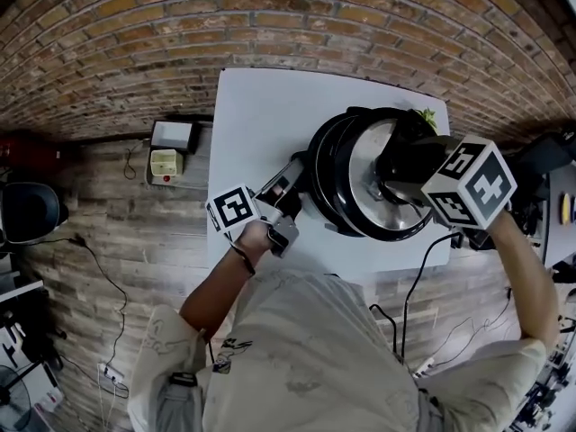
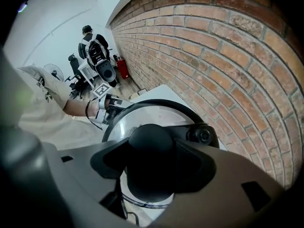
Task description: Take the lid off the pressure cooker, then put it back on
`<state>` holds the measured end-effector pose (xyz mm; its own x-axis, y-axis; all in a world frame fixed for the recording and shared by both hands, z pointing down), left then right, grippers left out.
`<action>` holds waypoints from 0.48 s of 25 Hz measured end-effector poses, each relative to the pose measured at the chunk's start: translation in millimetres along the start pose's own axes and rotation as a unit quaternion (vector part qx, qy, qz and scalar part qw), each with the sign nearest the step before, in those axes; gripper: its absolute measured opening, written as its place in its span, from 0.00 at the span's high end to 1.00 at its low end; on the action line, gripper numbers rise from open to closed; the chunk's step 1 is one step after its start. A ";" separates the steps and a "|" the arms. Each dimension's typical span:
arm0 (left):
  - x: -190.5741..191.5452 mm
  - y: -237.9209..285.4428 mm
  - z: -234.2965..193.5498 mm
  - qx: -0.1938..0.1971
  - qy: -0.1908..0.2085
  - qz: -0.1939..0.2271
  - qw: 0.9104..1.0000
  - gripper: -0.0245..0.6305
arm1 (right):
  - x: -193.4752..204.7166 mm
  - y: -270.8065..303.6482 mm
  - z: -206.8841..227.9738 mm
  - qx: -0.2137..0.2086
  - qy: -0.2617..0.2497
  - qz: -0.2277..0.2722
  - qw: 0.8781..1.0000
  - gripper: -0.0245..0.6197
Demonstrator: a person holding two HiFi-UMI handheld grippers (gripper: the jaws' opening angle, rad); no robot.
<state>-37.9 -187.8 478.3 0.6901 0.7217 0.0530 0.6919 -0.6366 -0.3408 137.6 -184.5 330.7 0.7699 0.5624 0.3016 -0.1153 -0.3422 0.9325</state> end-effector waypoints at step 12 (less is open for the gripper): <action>-7.8 -9.5 -4.0 -0.042 0.060 -0.007 0.997 0.84 | 81.1 -38.2 11.3 0.035 0.081 -0.005 0.996 0.51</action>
<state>-49.0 -188.5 484.9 0.6969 0.6963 0.1716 0.7138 -0.6503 -0.2600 211.6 -134.3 317.2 0.6581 0.6785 0.3264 -0.0599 -0.3849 0.9210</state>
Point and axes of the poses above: the fingertips, and each gripper's own axes: y forward along the fingers, z to its right, x out of its underside, the point moved 4 cm from there along -y, backward along the fingers, and after that the axes turned 15 degrees about x, right-handed, at the moved point
